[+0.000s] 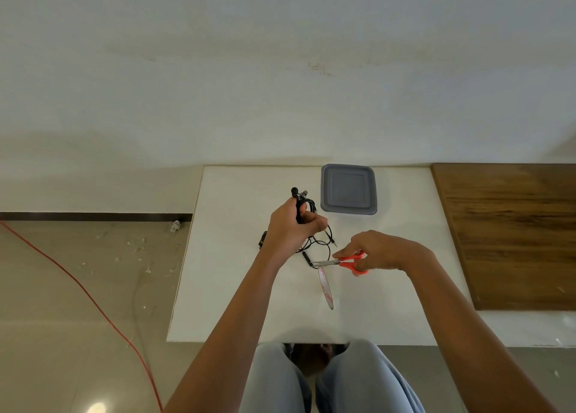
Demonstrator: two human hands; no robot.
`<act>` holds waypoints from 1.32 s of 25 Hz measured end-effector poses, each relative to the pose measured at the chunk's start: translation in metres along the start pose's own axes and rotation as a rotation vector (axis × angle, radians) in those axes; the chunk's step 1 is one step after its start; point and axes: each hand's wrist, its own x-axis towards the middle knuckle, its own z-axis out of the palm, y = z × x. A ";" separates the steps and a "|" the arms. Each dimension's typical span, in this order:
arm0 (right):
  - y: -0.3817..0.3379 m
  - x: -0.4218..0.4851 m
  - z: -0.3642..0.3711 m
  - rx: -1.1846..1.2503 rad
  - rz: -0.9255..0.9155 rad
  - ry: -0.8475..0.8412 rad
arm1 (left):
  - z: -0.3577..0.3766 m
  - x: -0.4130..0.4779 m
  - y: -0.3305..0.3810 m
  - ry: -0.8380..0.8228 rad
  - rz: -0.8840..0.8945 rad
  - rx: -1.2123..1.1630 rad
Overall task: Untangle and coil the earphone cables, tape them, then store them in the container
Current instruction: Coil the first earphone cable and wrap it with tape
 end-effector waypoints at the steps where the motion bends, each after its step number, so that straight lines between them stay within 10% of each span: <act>1: 0.001 0.000 0.000 0.009 0.004 0.007 | 0.000 0.000 0.000 0.001 0.001 0.003; 33: 0.026 -0.020 0.044 0.359 -0.050 0.231 | -0.002 0.002 -0.025 0.004 -0.071 -0.072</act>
